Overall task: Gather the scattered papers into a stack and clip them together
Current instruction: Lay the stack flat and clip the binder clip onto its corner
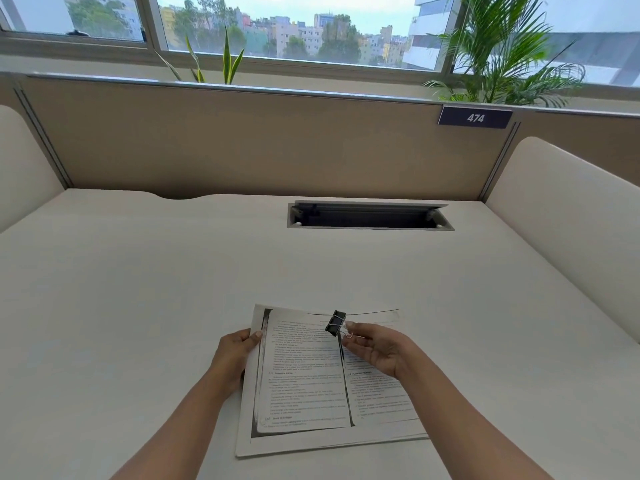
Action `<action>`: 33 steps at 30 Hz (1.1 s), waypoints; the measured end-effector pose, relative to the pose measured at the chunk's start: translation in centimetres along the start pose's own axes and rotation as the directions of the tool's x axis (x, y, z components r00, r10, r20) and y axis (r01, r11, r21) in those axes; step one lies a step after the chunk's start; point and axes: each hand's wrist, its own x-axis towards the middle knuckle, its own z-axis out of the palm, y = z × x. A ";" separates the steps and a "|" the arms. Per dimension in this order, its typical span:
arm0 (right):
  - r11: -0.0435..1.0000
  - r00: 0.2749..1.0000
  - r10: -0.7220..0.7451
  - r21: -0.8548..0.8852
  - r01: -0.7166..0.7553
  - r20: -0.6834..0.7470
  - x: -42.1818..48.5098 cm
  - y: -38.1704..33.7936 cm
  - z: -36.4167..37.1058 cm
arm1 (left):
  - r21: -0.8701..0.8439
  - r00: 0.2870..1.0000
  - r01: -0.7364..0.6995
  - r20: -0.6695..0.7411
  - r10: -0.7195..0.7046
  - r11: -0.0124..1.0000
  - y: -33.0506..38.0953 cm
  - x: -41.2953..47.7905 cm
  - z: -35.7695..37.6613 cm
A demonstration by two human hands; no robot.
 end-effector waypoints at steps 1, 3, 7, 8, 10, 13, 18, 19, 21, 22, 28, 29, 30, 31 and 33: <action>1.000 1.000 -0.003 0.014 0.003 0.007 0.0 0.1 0.0 | -0.002 1.000 -0.001 -0.001 0.001 1.000 0.0 0.0 0.0; 0.998 0.999 -0.019 0.062 0.017 0.036 0.0 0.2 0.0 | -0.005 1.000 0.000 -0.001 0.000 1.000 0.0 0.0 0.0; 0.991 0.991 -0.086 0.113 0.074 0.107 -0.2 0.3 -0.2 | -0.009 1.000 0.007 -0.003 -0.007 1.000 0.0 -0.1 0.0; 0.990 0.986 -0.104 0.113 0.090 0.127 -0.3 0.3 -0.2 | -0.008 1.000 0.008 -0.003 -0.008 1.000 0.0 -0.1 0.0; 0.985 0.975 -0.142 0.120 0.123 0.169 -0.7 0.2 0.0 | -0.009 1.000 0.008 -0.002 -0.008 1.000 0.0 -0.1 0.0; 0.966 0.947 -0.232 0.169 0.197 0.222 -1.4 -0.2 0.3 | -0.014 1.000 0.008 0.001 -0.008 1.000 0.1 -0.1 -0.1; 0.900 0.881 -0.394 0.304 0.312 0.263 -1.9 -0.5 0.7 | -0.018 1.000 0.005 0.005 -0.005 1.000 0.1 -0.2 0.0; 0.887 0.870 -0.419 0.321 0.331 0.260 -2.0 -0.6 0.7 | -0.019 1.000 0.003 0.010 -0.003 1.000 0.1 -0.2 0.0; 0.867 0.850 -0.459 0.343 0.363 0.260 -2.2 -0.8 0.8 | -0.024 1.000 0.001 0.017 0.000 1.000 0.1 -0.2 0.0; 0.860 0.842 -0.472 0.349 0.373 0.262 -2.3 -0.9 0.9 | -0.025 1.000 -0.001 0.019 0.001 1.000 0.1 -0.3 0.0; 0.833 0.820 -0.511 0.386 0.397 0.259 -2.7 -1.5 1.5 | -0.019 0.999 -0.020 0.027 0.021 1.000 0.0 -0.3 -0.1; 0.829 0.816 -0.517 0.388 0.403 0.257 -2.8 -1.6 1.5 | -0.019 0.999 -0.024 0.024 0.025 1.000 0.0 -0.3 0.0; 0.825 0.813 -0.525 0.386 0.413 0.252 -2.8 -1.8 1.6 | -0.019 0.999 -0.030 0.021 0.030 0.999 0.0 -0.3 0.0; 0.821 0.807 -0.536 0.376 0.430 0.247 -2.9 -1.9 1.7 | -0.018 0.999 -0.036 0.015 0.036 0.999 0.0 -0.3 0.0; 0.811 0.789 -0.569 0.314 0.494 0.232 -3.2 -2.3 1.8 | -0.008 0.998 -0.055 0.000 0.055 0.998 0.0 -0.4 0.2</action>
